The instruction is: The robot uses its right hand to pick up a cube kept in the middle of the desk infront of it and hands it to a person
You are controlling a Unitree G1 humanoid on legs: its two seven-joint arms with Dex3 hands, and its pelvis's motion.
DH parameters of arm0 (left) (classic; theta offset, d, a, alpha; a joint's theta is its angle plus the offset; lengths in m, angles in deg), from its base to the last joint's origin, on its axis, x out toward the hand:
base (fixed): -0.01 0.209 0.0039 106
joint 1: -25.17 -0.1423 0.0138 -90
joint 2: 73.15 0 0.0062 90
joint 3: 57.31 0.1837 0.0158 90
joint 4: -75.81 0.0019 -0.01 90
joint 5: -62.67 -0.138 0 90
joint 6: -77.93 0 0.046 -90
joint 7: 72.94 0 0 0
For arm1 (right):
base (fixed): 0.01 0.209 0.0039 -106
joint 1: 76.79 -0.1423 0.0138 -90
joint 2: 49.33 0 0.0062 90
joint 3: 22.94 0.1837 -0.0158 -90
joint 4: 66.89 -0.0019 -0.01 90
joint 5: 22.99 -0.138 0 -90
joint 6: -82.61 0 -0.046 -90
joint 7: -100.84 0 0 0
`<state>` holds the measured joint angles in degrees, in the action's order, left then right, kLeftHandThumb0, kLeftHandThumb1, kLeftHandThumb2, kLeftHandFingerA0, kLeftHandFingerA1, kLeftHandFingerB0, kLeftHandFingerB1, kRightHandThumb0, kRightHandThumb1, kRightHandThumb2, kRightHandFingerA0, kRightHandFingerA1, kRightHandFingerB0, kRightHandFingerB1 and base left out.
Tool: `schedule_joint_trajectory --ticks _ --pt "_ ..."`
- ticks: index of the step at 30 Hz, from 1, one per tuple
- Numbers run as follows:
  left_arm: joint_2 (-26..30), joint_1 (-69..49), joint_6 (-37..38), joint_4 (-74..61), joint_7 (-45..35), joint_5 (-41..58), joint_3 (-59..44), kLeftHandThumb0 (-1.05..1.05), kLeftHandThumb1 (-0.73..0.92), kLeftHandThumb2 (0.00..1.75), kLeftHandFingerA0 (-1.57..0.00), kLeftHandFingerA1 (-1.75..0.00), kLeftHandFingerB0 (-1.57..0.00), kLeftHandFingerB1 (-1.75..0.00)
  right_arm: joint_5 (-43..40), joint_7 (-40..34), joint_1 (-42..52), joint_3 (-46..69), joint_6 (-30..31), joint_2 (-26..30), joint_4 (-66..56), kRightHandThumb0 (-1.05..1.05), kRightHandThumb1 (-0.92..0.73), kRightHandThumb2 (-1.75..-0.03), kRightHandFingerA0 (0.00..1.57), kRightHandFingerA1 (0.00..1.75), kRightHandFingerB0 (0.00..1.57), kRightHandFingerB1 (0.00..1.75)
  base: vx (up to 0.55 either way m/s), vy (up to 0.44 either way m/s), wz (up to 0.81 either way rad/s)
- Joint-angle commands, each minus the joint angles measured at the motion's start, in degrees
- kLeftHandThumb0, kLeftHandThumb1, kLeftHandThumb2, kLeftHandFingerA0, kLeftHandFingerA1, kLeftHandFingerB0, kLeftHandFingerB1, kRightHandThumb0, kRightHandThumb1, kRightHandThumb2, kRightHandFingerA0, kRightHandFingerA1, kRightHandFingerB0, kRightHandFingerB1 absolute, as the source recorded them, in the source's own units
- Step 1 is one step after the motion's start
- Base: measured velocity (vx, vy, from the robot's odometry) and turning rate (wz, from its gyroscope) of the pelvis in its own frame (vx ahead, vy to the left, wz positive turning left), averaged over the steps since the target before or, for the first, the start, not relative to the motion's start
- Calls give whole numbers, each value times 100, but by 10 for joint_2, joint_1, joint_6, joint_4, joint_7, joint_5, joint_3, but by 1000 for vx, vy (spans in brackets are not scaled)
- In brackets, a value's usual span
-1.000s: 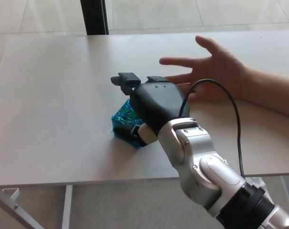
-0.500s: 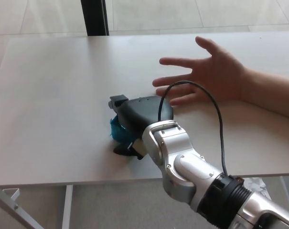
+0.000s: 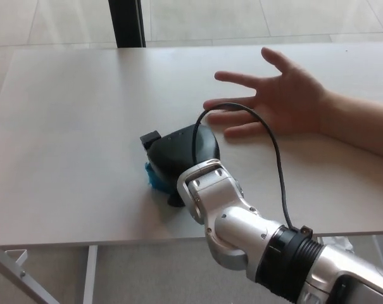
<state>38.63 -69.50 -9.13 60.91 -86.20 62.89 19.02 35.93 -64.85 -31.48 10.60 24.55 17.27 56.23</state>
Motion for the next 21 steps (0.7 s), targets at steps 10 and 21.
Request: schedule_joint_trajectory --ticks 10,21 --pt "2 0 -1 3 -4 4 -4 -95 80 89 -39 -54 -39 -42 -20 -219 96 69 -113 64 -48 -28 -68 -91 92 175 73 153 0 0 0" --pt "2 -7 2 0 -2 5 -8 -87 92 76 -43 -52 -41 -39 -81 -206 76 209 -180 77 -148 -25 -65 -82 94 175 73 142 0 0 0"
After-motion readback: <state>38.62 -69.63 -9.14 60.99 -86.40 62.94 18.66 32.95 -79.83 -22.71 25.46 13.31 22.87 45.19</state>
